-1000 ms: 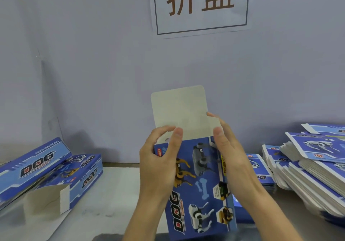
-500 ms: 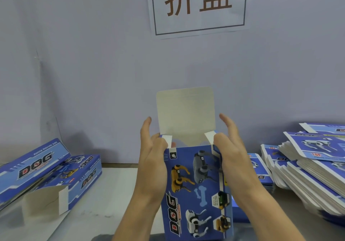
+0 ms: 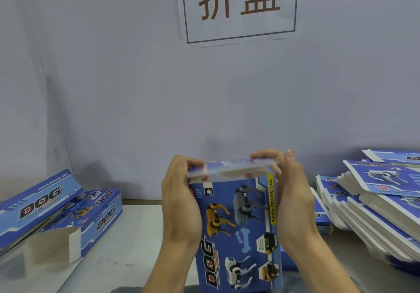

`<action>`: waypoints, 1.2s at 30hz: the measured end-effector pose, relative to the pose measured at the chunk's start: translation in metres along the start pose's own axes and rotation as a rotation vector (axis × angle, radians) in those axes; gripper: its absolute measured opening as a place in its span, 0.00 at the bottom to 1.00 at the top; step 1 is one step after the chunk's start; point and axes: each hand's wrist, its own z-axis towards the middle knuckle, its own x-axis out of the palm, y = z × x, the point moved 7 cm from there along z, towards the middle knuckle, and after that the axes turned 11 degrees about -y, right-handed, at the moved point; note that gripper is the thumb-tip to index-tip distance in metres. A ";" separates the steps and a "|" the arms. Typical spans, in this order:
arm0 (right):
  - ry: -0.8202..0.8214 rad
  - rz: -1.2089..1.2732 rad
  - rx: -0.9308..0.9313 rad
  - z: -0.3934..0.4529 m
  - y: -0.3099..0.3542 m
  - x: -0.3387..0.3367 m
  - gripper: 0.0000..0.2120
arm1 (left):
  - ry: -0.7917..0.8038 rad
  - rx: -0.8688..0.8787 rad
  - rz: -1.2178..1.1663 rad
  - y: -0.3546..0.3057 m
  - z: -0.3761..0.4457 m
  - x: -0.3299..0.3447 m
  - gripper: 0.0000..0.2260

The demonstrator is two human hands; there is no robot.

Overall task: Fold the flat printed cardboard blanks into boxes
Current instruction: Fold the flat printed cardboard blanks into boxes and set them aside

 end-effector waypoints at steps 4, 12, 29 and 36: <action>0.241 -0.109 -0.054 0.000 0.007 0.012 0.24 | -0.020 -0.092 -0.048 0.002 0.001 -0.003 0.12; 0.135 -0.121 -0.041 0.011 0.031 -0.011 0.27 | 0.158 -0.225 -0.098 -0.023 0.005 -0.003 0.27; 0.234 -0.216 0.190 -0.003 0.002 -0.006 0.12 | 0.365 -0.030 0.319 0.001 0.011 0.002 0.15; 0.275 -0.044 0.282 -0.007 0.001 0.001 0.13 | 0.355 -0.032 0.194 -0.003 0.010 -0.001 0.11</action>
